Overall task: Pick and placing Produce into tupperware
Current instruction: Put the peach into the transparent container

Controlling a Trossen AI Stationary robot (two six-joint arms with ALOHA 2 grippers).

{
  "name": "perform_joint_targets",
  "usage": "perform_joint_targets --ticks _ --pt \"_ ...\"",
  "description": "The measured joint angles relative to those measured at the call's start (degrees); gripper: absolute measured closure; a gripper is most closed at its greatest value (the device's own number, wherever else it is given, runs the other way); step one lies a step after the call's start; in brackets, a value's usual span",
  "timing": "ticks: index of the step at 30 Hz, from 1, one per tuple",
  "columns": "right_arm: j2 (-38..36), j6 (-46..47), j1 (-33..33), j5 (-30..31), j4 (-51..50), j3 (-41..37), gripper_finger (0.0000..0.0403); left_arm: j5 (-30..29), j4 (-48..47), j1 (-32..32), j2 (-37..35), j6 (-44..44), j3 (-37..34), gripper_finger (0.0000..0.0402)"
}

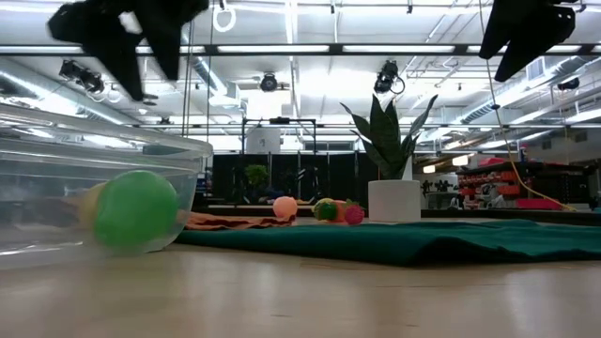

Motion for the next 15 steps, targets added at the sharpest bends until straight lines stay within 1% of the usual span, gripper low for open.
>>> perform_joint_targets --ticks 3,5,11,15 --pt "-0.02 -0.04 0.0 0.0 0.0 0.0 0.009 -5.41 -2.68 1.62 -1.23 1.25 2.33 0.015" --pt "-0.02 -0.05 0.0 0.02 -0.02 0.0 0.009 -7.1 -2.49 3.71 -1.87 4.61 3.35 0.0153" --pt "-0.02 0.12 0.0 0.26 -0.02 0.0 0.009 -7.29 -0.66 12.32 -2.13 13.59 6.23 0.0149" --pt "-0.02 0.14 -0.02 0.33 0.0 0.0 0.009 -7.25 3.04 17.65 -2.13 20.16 6.95 0.0141"
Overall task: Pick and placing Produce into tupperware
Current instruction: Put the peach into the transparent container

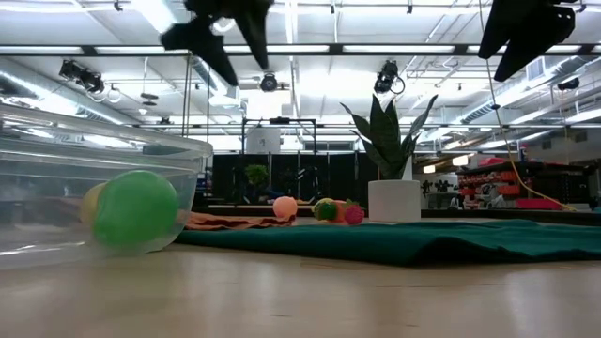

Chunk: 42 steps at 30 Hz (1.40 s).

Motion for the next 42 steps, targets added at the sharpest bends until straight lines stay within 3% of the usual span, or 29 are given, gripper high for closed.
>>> perform_joint_targets --ticks 20,42 --pt "0.0 5.51 0.04 1.61 1.97 0.0 0.009 12.22 8.4 22.43 0.0 20.05 0.0 0.0141" --pt "0.0 9.39 0.04 1.63 3.17 0.0 0.009 26.3 9.03 37.29 0.0 52.2 0.0 0.0147"
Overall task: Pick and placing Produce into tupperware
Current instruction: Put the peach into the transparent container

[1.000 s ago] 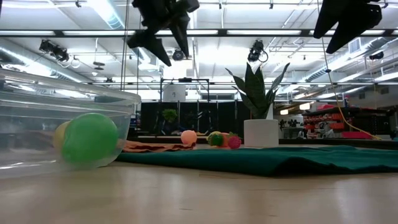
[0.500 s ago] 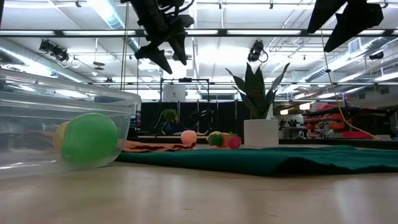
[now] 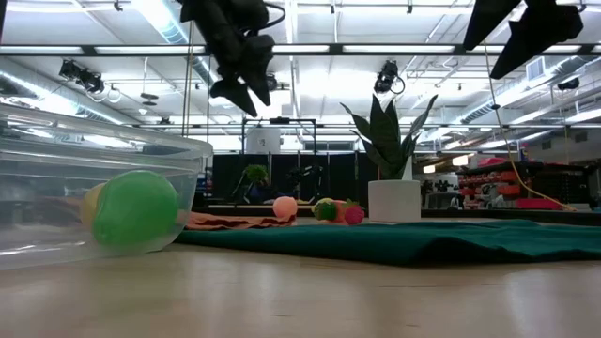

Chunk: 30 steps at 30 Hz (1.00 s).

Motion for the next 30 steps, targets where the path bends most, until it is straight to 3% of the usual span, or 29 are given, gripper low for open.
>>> perform_joint_targets --ticks 10,18,26,30 --pt "0.0 4.89 -0.02 3.59 -0.08 0.0 0.009 0.27 2.25 7.57 0.52 6.98 0.06 0.0143" --pt "0.0 4.81 -1.31 5.38 -0.2 0.0 0.009 5.9 6.82 12.5 6.58 10.1 0.07 0.0141" --pt "0.0 -6.83 -7.85 5.49 -0.2 0.0 0.009 5.91 7.82 15.09 12.82 11.21 0.49 0.014" --pt "0.02 -14.17 -13.46 4.12 -0.16 0.0 0.009 5.87 4.7 15.62 17.16 11.22 6.76 0.0138"
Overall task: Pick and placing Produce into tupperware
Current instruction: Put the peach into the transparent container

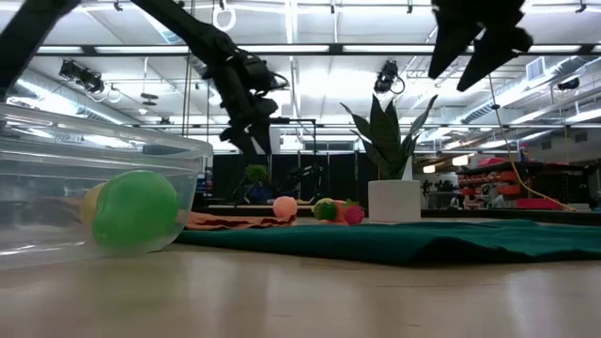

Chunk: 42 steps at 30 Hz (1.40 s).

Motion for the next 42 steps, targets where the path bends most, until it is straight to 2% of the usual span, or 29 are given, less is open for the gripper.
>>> perform_joint_targets --ticks 8,14,21,26,32,36,42 --pt "-0.14 -13.91 -10.69 -4.77 0.25 -0.01 0.009 -0.34 -11.41 -0.65 10.37 2.48 22.48 0.0136" --pt "-0.45 -19.78 -15.09 -7.98 2.45 -0.02 0.009 -1.79 -19.19 -1.26 16.43 4.05 31.56 0.0135" --pt "-0.45 -20.04 -17.41 -10.78 5.48 -0.02 0.009 -5.34 -23.69 -2.0 21.31 10.5 32.31 0.0112" --pt "-0.45 -15.98 -17.47 -10.87 8.44 -0.02 0.009 -7.94 -20.61 -1.59 21.18 6.32 29.48 0.0082" --pt "-0.45 -13.17 -17.47 -13.28 10.91 -0.02 0.009 -8.03 -19.59 -1.66 21.95 -1.46 29.42 0.0041" --pt "-0.45 -11.69 -17.45 -14.2 11.34 -0.02 0.009 -7.78 -19.64 -2.63 23.24 -3.35 29.4 0.0009" --pt "-0.45 -11.07 -17.45 -14.33 11.33 -0.02 0.009 -7.73 -19.2 -5.07 24.51 -3.53 29.4 0.0011"
